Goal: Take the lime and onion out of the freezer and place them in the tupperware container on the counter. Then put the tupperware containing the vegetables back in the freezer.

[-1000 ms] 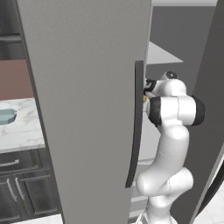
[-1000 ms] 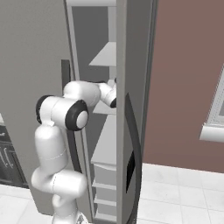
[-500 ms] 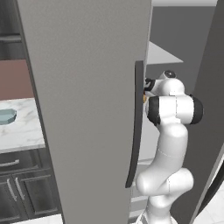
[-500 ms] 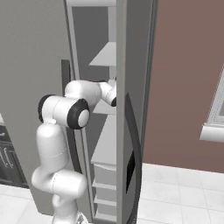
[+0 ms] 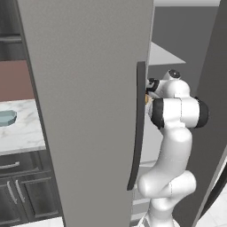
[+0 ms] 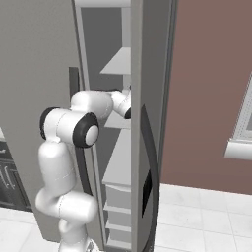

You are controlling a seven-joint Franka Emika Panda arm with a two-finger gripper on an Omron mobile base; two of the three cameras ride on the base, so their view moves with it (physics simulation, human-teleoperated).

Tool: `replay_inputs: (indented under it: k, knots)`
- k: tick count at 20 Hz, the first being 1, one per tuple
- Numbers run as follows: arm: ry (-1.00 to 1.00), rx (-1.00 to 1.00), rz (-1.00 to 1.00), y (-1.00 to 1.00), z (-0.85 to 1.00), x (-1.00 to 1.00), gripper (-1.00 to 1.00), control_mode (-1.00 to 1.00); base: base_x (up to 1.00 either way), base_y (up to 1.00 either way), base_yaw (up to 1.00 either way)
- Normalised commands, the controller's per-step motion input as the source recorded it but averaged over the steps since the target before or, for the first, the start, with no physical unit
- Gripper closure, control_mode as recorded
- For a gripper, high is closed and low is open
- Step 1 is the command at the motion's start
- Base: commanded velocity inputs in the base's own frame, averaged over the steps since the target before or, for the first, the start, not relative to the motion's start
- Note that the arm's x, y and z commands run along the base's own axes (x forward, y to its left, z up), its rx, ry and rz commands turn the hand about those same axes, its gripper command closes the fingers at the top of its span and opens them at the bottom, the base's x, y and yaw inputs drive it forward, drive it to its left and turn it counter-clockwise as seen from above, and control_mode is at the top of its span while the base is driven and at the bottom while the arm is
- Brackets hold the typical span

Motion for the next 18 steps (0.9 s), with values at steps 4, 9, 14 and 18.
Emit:
replay_inputs:
  k: [4, 9, 14, 18]
  knots:
    - [-0.18, 0.0, 0.0, 0.04, 0.07, -0.91, 1.0, -1.0, 0.0, 0.0, 0.0]
    - [-0.15, 0.0, 0.0, 0.21, 0.38, -1.0, 1.0, -1.0, 0.0, 0.0, 0.0]
    - [-0.05, -0.03, 0.01, 0.33, 0.98, -1.0, 1.0, -1.0, 0.0, 0.0, 0.0]
    - [0.02, -0.02, 0.03, 0.27, 1.0, -1.0, 1.0, -1.0, 0.0, 0.0, 0.0]
